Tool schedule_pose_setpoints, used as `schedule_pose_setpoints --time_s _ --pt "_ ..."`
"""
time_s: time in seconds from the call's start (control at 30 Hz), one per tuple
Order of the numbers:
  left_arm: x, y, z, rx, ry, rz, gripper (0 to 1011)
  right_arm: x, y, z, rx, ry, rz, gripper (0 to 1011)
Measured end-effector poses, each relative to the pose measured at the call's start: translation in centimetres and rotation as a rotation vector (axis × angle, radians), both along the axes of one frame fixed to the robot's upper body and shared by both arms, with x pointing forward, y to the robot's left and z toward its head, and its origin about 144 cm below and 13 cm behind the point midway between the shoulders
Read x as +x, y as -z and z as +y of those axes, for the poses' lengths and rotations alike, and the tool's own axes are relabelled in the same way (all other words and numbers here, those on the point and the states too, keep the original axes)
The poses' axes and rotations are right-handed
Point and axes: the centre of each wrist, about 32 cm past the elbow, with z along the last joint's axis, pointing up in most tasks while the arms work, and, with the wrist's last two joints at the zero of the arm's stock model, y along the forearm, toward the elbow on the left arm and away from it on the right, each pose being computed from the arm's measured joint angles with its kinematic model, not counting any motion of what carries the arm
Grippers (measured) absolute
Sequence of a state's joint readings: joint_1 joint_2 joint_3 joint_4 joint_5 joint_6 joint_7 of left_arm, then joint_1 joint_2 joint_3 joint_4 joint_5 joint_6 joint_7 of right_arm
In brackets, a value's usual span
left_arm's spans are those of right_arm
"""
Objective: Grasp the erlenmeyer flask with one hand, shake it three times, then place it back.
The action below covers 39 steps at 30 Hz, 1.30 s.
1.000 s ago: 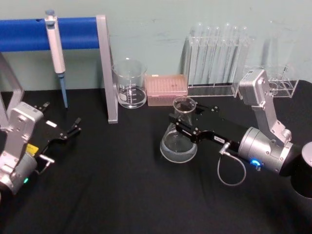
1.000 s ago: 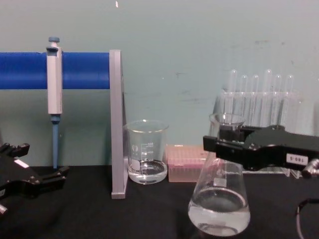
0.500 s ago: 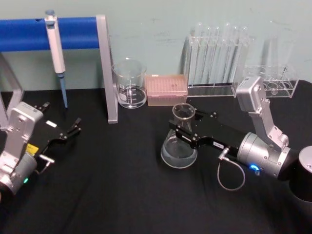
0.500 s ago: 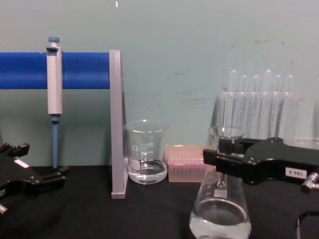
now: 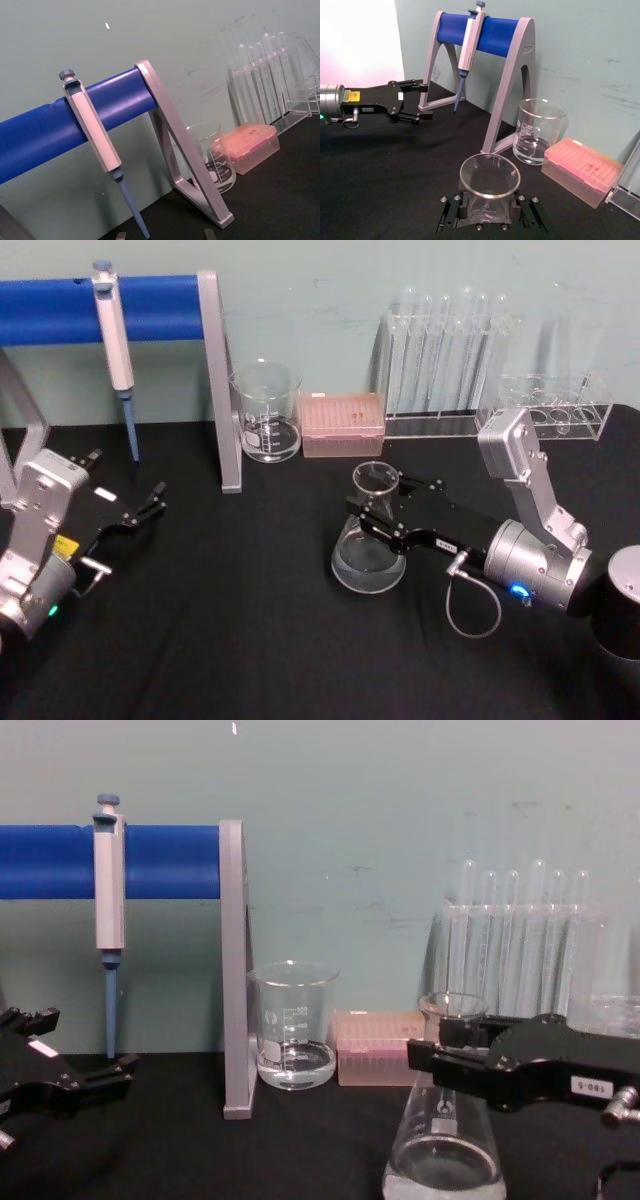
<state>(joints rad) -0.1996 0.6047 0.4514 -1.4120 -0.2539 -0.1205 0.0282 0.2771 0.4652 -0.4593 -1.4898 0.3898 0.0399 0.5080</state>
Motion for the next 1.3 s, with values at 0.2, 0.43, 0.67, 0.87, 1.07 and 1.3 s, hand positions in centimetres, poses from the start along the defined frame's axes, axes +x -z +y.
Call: schedule_pose_setpoints --time_s 0.2,0.43,0.67,0.87,1.07,1.3 --pt "0.0 0.0 0.0 0.000 0.000 0.000 1001 -0.1 0.2 0.0 -0.004 -0.001 0.005 456" --pt "0.0 0.0 0.0 0.000 0.000 0.000 1001 -0.1 0.5 0.0 -0.008 0.001 0.013 456" --pt "0.0 0.0 0.0 0.000 0.000 0.000 1001 -0.1 0.8 0.1 -0.009 0.003 0.022 456" --pt "0.0 0.0 0.0 0.000 0.000 0.000 1001 0.0 0.9 0.2 -0.009 0.004 0.029 456" --pt "0.0 0.0 0.0 0.000 0.000 0.000 1001 0.0 1.1 0.3 -0.014 0.005 0.036 456" --pt "0.0 0.0 0.0 0.000 0.000 0.000 1001 0.0 1.2 0.2 -0.018 0.008 0.039 456"
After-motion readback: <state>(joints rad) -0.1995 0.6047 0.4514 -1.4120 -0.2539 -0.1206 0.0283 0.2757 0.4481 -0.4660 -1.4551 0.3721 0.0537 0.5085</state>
